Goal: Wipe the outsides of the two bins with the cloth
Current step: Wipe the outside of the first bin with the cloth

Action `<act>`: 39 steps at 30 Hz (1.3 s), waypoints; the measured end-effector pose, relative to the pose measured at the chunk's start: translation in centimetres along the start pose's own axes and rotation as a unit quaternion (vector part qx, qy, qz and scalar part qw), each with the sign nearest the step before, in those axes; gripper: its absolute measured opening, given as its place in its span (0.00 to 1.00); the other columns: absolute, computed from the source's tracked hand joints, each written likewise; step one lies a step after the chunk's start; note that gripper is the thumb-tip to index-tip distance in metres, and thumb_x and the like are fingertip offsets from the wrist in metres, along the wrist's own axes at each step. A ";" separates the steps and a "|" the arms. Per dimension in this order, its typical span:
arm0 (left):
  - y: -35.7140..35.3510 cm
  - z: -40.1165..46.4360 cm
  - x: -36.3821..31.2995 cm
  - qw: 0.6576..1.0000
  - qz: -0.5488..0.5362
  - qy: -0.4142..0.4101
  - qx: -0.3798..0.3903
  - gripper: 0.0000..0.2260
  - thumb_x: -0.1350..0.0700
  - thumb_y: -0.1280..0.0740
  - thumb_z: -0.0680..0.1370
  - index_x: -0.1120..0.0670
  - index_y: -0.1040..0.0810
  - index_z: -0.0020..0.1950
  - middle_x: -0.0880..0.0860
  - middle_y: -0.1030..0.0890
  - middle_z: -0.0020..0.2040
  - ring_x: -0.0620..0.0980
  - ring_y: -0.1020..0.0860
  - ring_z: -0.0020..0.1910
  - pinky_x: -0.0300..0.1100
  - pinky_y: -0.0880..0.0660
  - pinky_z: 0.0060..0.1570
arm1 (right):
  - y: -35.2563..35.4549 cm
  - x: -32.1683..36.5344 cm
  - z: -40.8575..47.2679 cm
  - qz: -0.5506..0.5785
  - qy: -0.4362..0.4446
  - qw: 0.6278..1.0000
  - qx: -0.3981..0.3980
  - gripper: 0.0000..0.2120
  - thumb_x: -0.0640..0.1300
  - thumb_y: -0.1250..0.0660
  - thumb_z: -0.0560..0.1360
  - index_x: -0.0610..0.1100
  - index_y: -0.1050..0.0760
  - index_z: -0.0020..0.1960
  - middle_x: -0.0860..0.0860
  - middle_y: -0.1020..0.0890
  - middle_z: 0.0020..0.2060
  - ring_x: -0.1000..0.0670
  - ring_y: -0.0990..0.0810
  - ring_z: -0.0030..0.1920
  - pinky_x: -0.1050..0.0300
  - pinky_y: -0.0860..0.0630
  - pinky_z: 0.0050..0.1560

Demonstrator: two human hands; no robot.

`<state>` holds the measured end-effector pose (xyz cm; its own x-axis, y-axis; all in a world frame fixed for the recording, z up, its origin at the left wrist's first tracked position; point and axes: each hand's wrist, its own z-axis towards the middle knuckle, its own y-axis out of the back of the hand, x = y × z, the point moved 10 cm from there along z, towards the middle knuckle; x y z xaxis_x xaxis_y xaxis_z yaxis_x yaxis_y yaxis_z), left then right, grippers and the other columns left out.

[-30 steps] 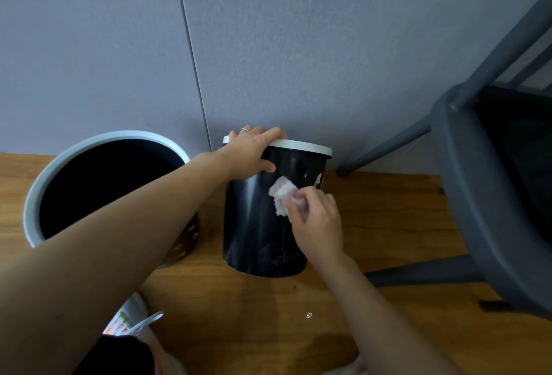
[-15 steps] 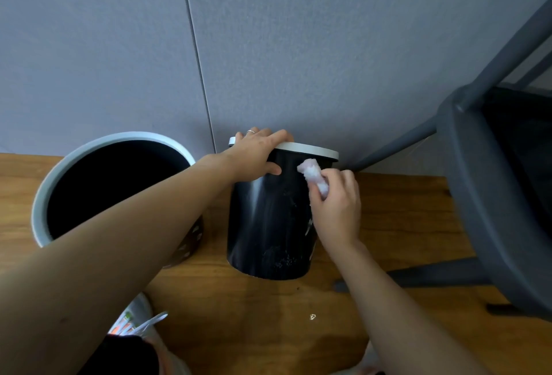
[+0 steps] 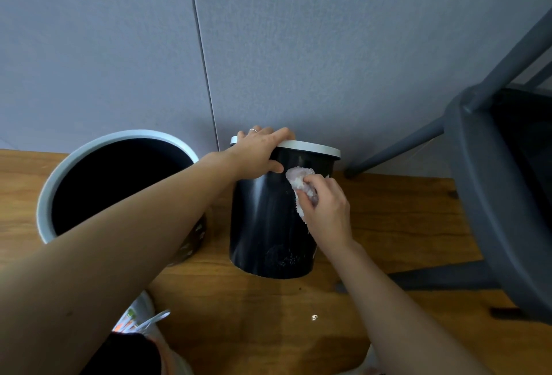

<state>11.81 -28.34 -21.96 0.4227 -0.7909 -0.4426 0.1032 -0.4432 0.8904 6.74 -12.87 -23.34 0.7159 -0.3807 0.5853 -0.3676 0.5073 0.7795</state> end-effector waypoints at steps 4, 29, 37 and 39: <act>-0.1 0.0 -0.3 1.000 0.008 -0.003 -0.003 0.24 0.51 0.30 0.75 0.46 0.35 0.67 0.52 0.28 0.56 0.55 0.33 0.58 0.57 0.37 0.61 | 2.1 -0.2 0.8 -0.002 -0.010 0.998 -0.066 0.10 0.40 0.32 0.76 0.43 0.24 0.57 0.47 0.24 0.48 0.49 0.26 0.49 0.62 0.29 0.41; -0.1 0.3 0.7 1.000 -0.008 0.002 -0.011 0.22 0.52 0.30 0.75 0.44 0.35 0.66 0.52 0.28 0.58 0.56 0.33 0.60 0.58 0.38 0.62 | -6.9 -0.5 -8.7 -0.152 0.140 0.959 0.194 0.11 0.49 0.33 0.77 0.47 0.25 0.58 0.48 0.27 0.56 0.53 0.28 0.52 0.61 0.24 0.46; -0.2 0.4 0.7 1.000 -0.003 0.002 -0.015 0.24 0.51 0.30 0.75 0.45 0.35 0.67 0.52 0.28 0.59 0.56 0.33 0.59 0.56 0.38 0.61 | -6.3 -0.1 -5.3 -0.192 0.184 0.950 0.165 0.17 0.51 0.50 0.82 0.50 0.29 0.65 0.52 0.31 0.61 0.53 0.33 0.60 0.64 0.34 0.58; -0.2 0.4 0.9 1.000 -0.004 0.005 -0.013 0.24 0.52 0.30 0.75 0.44 0.36 0.67 0.52 0.28 0.59 0.56 0.33 0.60 0.56 0.38 0.61 | -7.0 0.4 -5.9 -0.204 0.202 0.935 0.208 0.15 0.48 0.48 0.82 0.50 0.29 0.66 0.50 0.31 0.62 0.49 0.34 0.62 0.58 0.32 0.60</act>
<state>11.79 -29.11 -22.56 0.4306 -0.7826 -0.4496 0.1305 -0.4389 0.8890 13.12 -11.96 -29.87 0.9818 -0.1107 0.1545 -0.1547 0.0068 0.9879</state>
